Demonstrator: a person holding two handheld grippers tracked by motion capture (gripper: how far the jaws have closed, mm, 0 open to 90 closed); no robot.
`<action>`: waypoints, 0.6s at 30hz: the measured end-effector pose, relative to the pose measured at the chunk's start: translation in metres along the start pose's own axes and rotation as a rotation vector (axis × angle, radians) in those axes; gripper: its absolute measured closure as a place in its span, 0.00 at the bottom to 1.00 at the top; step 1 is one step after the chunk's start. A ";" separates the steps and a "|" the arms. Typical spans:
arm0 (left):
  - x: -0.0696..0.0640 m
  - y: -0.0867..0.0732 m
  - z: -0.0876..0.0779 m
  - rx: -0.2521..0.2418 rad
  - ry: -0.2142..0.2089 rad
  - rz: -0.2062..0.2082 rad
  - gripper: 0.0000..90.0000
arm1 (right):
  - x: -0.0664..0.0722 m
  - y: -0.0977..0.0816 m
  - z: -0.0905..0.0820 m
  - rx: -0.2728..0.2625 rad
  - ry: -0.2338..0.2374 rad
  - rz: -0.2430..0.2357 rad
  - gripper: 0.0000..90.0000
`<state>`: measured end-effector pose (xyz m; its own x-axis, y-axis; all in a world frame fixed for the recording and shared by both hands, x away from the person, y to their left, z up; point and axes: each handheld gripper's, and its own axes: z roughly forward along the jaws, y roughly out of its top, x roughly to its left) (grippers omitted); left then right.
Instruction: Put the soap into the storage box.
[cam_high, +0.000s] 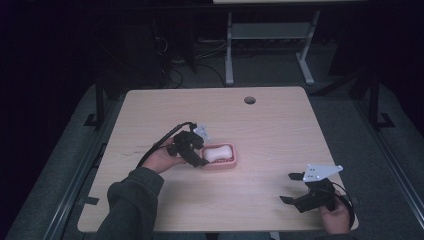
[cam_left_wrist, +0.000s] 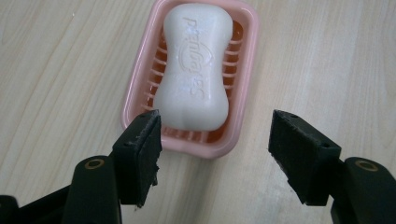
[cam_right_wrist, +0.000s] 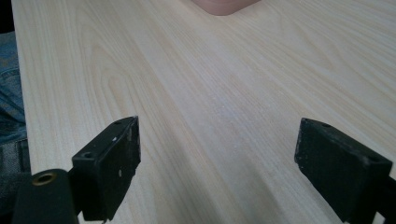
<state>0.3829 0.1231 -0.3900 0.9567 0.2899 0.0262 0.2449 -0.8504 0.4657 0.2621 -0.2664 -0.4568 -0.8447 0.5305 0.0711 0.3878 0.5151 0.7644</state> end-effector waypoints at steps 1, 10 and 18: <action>-0.001 -0.001 -0.001 0.007 0.004 0.001 0.37 | 0.000 0.000 0.000 0.000 0.000 0.000 0.16; -0.008 -0.012 -0.009 -0.021 0.011 -0.001 0.36 | 0.000 -0.001 -0.001 0.001 -0.005 0.004 0.16; -0.013 -0.018 -0.006 -0.016 -0.005 -0.003 0.34 | 0.000 -0.001 0.000 0.004 -0.007 0.005 0.16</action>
<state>0.3656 0.1370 -0.3934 0.9568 0.2900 0.0207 0.2449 -0.8424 0.4801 0.2612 -0.2671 -0.4574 -0.8403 0.5375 0.0708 0.3937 0.5151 0.7614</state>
